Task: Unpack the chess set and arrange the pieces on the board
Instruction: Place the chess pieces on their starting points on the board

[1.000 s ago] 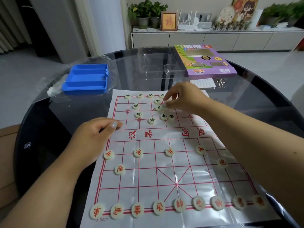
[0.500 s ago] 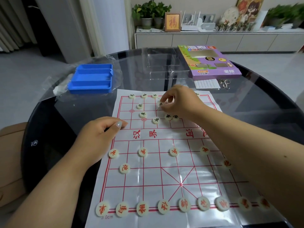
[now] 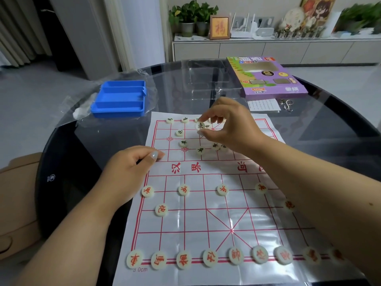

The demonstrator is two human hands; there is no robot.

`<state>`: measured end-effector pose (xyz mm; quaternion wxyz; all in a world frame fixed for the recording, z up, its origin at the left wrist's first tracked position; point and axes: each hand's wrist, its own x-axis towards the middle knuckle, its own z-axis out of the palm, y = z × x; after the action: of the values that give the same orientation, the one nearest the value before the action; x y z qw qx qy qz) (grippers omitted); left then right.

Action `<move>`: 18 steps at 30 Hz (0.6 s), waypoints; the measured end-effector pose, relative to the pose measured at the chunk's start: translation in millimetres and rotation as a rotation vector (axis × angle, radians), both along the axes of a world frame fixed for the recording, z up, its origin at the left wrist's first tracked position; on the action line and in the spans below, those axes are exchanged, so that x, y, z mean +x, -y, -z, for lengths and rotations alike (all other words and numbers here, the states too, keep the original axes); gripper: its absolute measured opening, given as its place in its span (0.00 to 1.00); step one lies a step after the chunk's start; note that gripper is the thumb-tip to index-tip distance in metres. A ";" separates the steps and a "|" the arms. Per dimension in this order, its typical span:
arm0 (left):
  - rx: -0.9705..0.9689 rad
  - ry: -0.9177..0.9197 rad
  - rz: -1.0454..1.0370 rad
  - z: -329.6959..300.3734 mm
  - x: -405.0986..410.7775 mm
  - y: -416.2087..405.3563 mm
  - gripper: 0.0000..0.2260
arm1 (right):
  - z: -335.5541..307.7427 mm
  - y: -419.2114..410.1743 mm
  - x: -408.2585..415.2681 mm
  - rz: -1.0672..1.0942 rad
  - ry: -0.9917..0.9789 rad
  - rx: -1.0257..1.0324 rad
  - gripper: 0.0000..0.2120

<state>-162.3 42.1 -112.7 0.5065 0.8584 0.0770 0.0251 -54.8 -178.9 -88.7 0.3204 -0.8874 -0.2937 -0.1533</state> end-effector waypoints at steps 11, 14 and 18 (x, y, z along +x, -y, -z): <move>0.037 0.013 0.016 0.3 1.7 -0.8 0.09 | -0.4 -71.8 43.6 0.040 -0.130 -0.110 0.12; 0.036 0.021 0.020 1.5 2.0 -2.3 0.09 | 5.2 -92.2 55.5 0.054 -0.159 -0.150 0.11; 0.045 0.036 0.040 2.4 2.3 -4.2 0.09 | 10.6 -112.5 64.4 0.079 -0.212 -0.221 0.11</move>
<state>-160.0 46.3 -115.1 0.4886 0.8704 0.0503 0.0320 9.6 -66.4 -99.3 0.2438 -0.9394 -0.2381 -0.0380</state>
